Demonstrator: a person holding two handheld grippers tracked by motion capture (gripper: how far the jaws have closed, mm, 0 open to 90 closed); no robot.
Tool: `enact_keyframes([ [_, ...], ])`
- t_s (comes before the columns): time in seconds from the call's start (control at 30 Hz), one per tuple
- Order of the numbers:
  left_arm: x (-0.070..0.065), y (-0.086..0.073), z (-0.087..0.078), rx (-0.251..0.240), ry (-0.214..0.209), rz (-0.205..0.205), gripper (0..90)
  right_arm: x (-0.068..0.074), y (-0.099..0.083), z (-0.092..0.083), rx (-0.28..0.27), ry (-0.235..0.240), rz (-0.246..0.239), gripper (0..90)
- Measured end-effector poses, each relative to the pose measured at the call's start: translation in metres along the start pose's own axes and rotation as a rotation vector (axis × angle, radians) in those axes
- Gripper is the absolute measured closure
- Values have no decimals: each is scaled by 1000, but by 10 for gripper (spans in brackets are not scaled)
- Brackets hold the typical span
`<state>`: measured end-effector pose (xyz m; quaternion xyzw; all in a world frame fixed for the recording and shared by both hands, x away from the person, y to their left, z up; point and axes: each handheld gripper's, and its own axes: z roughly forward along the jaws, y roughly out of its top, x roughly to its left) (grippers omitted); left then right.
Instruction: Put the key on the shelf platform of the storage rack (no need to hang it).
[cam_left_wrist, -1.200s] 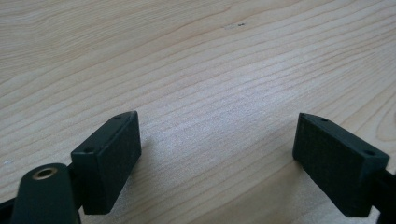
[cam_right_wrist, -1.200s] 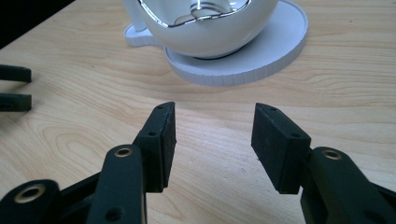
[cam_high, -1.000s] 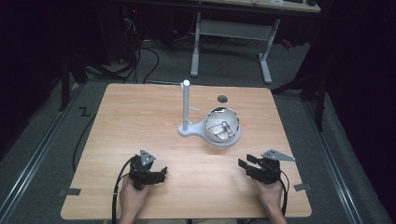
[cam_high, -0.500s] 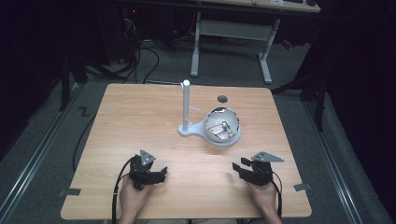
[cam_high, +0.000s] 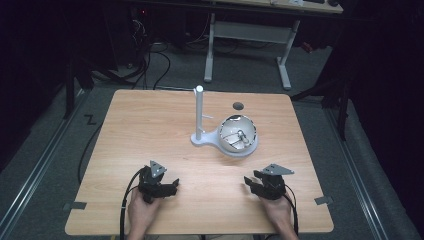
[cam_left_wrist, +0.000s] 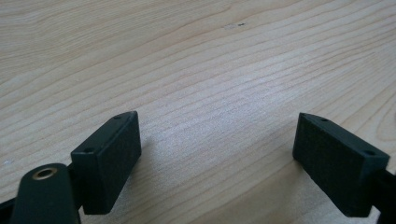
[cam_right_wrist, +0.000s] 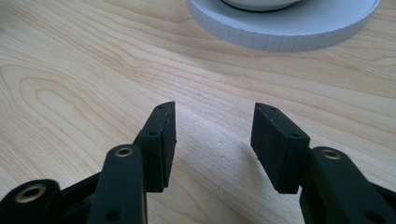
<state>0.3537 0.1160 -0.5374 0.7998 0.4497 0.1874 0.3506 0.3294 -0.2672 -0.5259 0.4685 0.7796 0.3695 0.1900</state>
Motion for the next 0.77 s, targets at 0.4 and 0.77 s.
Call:
enact_keyframes([
  [0.4,0,0,0,0,0,-1,157,1,-2,7,28,-24,-30,473],
  [0.77,0,0,0,-1,0,-2,156,5,-1,8,36,-37,-62,449],
])
